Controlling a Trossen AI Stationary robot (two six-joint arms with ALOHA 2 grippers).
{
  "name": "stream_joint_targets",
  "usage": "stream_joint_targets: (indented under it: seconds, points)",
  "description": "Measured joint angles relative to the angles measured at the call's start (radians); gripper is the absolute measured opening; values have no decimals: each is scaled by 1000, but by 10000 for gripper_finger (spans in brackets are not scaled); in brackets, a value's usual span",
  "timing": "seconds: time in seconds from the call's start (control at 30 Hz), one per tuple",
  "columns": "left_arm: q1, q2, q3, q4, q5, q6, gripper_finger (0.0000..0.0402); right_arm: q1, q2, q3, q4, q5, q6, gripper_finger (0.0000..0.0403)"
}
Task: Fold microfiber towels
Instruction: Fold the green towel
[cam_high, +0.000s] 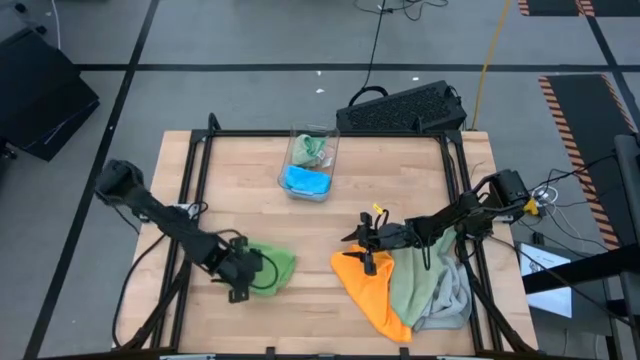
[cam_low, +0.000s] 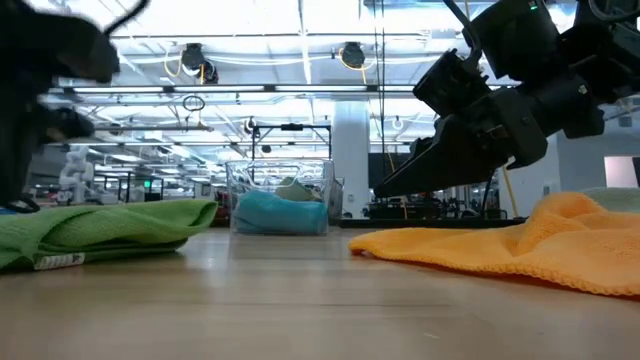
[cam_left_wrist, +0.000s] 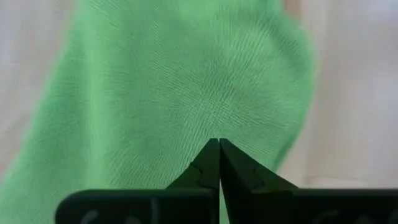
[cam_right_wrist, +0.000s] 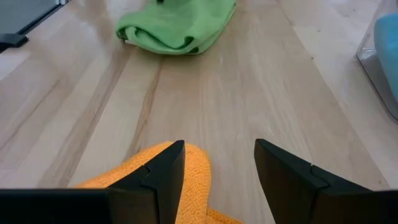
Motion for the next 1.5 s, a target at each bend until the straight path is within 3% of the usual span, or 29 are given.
stream_joint_targets:
  seconds: [0.23, 0.47, 0.83, 1.2, 1.37, 1.5]
  points:
    - [-51, -139, 2, 160, -241, -45, 14, 0, 0, 0, 7, 6, -2, 185]
    - [-97, -78, 3, 239, -295, -49, 28, -2, 0, 0, 0, 2, -1, 185]
    - [-170, 140, 104, 199, -241, -123, 163, -5, 0, 0, -1, 1, 15, 185]
    - [-202, 342, 233, 2, -354, -124, 272, -5, 0, 0, 7, 1, 22, 185]
    - [-195, 408, 237, 11, -315, -126, 266, -5, 0, 0, 7, 2, 23, 185]
    - [-195, 431, 239, 4, -306, -125, 187, -5, 0, 0, 19, 4, 23, 185]
